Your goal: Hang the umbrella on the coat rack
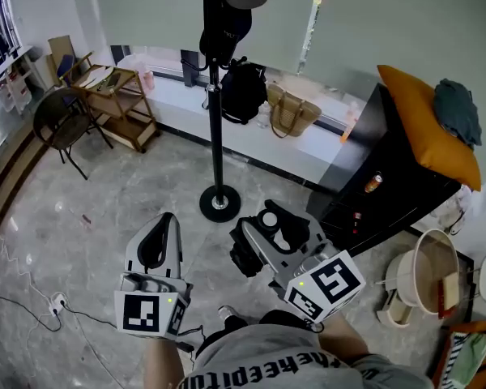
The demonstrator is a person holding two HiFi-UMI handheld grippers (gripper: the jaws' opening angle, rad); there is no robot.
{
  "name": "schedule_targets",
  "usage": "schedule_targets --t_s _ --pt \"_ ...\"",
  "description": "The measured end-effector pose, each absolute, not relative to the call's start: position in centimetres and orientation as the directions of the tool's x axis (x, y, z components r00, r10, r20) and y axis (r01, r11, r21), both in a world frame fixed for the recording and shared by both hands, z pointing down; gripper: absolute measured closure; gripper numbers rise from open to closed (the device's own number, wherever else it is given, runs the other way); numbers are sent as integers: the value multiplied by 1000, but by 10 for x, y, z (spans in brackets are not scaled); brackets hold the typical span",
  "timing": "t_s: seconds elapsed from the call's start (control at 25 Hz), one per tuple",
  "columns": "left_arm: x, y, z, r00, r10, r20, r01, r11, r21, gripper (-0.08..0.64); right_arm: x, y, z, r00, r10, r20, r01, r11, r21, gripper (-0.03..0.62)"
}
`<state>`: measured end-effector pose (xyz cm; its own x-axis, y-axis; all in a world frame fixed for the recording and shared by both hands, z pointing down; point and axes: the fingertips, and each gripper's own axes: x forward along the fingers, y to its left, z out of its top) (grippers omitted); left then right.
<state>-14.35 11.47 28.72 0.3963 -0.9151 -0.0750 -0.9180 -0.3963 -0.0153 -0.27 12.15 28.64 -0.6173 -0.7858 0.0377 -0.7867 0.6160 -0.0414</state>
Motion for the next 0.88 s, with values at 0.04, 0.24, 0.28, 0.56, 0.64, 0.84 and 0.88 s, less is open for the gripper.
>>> schedule_targets --t_s 0.04,0.24,0.28,0.56,0.64,0.84,0.88 --pt "-147 114 288 392 -917 -77 -920 -392 -14 545 -3 121 286 -613 -789 35 -790 612 -41 390" --pt "-160 108 290 358 -929 -90 -933 -359 -4 545 -1 116 285 -588 -808 32 -808 588 -31 390" --pt "-162 106 290 352 -932 -88 -936 -353 -2 545 0 114 285 -585 -811 34 -811 584 -31 390" --pt "-169 100 296 303 -949 -81 -952 -305 16 545 5 97 291 -587 -808 44 -809 587 -30 390" --pt "-173 96 299 284 -956 -76 -958 -286 25 545 5 90 293 -599 -800 41 -801 598 -41 390" --pt "-178 81 295 226 -971 -73 -973 -228 21 545 4 66 289 -636 -771 32 -772 634 -48 390" --pt "-178 77 294 214 -974 -76 -976 -216 19 545 4 61 289 -643 -765 31 -766 642 -44 390"
